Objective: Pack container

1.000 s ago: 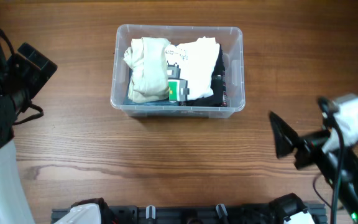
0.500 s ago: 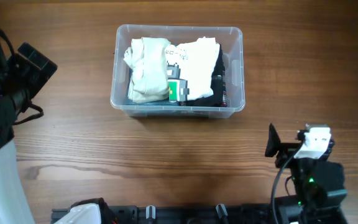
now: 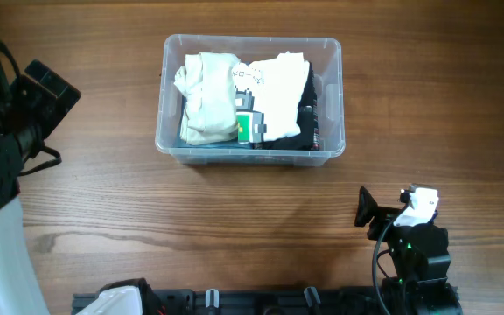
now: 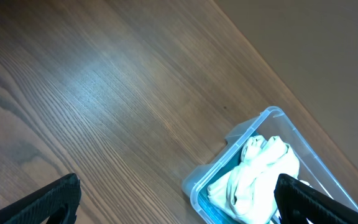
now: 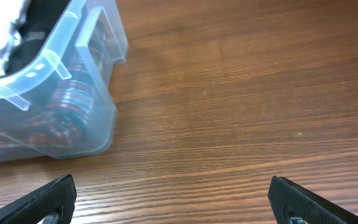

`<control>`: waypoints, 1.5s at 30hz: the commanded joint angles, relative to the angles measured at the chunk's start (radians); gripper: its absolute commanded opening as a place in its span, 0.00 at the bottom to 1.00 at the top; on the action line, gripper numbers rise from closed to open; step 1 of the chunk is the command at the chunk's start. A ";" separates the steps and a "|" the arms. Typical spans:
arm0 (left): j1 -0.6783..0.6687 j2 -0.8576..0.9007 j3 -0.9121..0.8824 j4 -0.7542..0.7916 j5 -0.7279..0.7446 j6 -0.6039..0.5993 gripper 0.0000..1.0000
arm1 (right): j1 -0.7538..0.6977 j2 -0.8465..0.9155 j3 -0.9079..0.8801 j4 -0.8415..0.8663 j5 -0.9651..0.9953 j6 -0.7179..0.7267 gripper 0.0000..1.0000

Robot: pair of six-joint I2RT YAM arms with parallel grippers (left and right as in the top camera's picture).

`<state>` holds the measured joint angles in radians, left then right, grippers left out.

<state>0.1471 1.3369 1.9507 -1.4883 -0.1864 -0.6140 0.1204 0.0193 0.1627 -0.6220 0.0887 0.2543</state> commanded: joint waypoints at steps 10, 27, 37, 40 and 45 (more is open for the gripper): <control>0.006 0.000 0.001 0.002 -0.009 0.008 1.00 | -0.006 -0.012 -0.002 0.005 -0.045 0.041 1.00; 0.004 -0.318 -0.267 0.090 -0.069 0.027 1.00 | -0.007 -0.012 -0.002 0.005 -0.045 0.041 1.00; 0.003 -0.873 -1.259 0.793 0.252 0.269 1.00 | -0.007 -0.012 -0.002 0.005 -0.045 0.041 1.00; 0.001 -1.021 -1.447 0.814 0.277 0.231 1.00 | -0.007 -0.012 -0.002 0.005 -0.045 0.041 1.00; 0.001 -1.217 -1.653 0.830 0.277 0.214 1.00 | -0.007 -0.012 -0.002 0.005 -0.045 0.040 1.00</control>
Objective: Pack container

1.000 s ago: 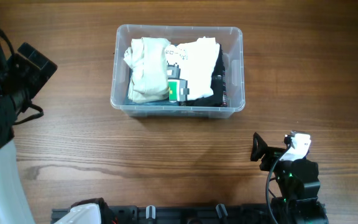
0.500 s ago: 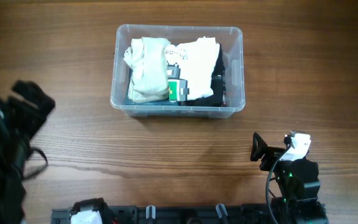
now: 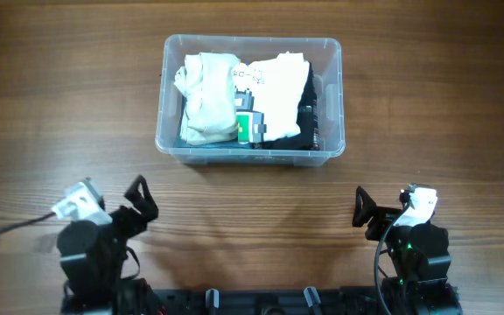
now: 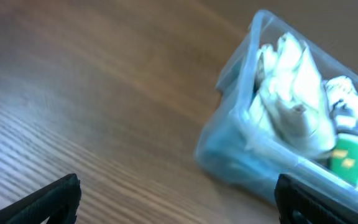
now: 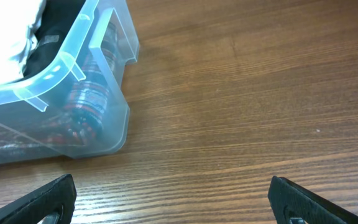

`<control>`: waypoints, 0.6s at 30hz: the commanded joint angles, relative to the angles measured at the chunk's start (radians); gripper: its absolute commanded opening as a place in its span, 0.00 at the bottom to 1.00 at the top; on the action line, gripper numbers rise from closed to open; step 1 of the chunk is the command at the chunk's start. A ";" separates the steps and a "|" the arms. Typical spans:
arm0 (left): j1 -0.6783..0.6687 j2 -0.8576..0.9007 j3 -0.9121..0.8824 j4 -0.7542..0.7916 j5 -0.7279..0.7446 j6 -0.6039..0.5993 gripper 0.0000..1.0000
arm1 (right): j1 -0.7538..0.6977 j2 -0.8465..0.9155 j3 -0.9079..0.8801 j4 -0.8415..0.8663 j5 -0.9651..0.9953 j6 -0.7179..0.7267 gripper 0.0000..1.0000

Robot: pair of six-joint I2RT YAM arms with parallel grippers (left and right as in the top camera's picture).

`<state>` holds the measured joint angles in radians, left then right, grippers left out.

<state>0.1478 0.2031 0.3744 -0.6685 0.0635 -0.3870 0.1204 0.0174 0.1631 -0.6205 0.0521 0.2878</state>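
A clear plastic container (image 3: 250,154) stands at the back middle of the wooden table. It holds a cream cloth (image 3: 206,98), a white cloth (image 3: 280,92), a green item (image 3: 251,129) and a black item (image 3: 308,114). My left gripper (image 3: 141,203) sits low at the front left, open and empty, facing the container (image 4: 241,162); the cream cloth (image 4: 288,106) shows inside. At the front right my right gripper (image 3: 363,213) is open and empty, with the container's corner (image 5: 98,118) ahead on its left. Both jaws stand wide apart over bare wood.
Wooden table top (image 3: 252,219) runs between the grippers and the container. A black rail (image 3: 261,302) lies along the front edge between the two arm bases.
My left arm was raised at the table's far left edge; now it sits low at the front left, facing the container. The right gripper's view has shifted slightly. Both stay open.
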 commanded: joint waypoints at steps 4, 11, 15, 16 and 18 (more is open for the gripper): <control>-0.011 -0.156 -0.151 0.011 0.033 -0.013 1.00 | -0.007 -0.010 -0.002 0.003 -0.009 0.007 1.00; -0.095 -0.201 -0.222 0.098 -0.014 -0.012 1.00 | -0.007 -0.010 -0.002 0.003 -0.009 0.007 1.00; -0.129 -0.201 -0.222 0.097 -0.019 -0.013 1.00 | -0.007 -0.010 -0.002 0.003 -0.009 0.007 1.00; -0.132 -0.200 -0.222 0.097 -0.019 -0.013 1.00 | -0.006 -0.010 -0.002 0.003 -0.009 0.007 1.00; -0.131 -0.200 -0.222 0.097 -0.019 -0.013 1.00 | -0.007 -0.010 -0.002 0.003 -0.009 0.007 1.00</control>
